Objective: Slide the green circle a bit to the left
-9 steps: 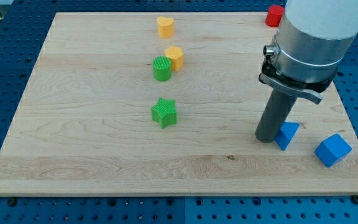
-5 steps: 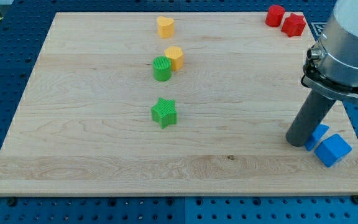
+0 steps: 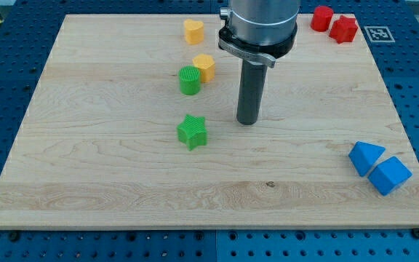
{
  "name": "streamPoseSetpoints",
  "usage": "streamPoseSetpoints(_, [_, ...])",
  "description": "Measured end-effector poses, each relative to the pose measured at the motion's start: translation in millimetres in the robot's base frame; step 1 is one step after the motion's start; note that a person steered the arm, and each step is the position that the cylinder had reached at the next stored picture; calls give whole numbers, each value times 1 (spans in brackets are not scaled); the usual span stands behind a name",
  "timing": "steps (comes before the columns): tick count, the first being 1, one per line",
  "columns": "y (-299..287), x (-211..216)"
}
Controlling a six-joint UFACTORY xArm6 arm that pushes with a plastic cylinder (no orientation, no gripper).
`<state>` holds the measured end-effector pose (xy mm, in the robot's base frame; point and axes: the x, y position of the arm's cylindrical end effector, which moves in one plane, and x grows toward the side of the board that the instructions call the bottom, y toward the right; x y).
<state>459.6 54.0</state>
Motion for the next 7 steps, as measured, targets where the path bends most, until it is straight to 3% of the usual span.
streamPoseSetpoints(1, [0,-25])
streamPoseSetpoints(3, [0,-36])
streamPoseSetpoints(7, [-100,-83])
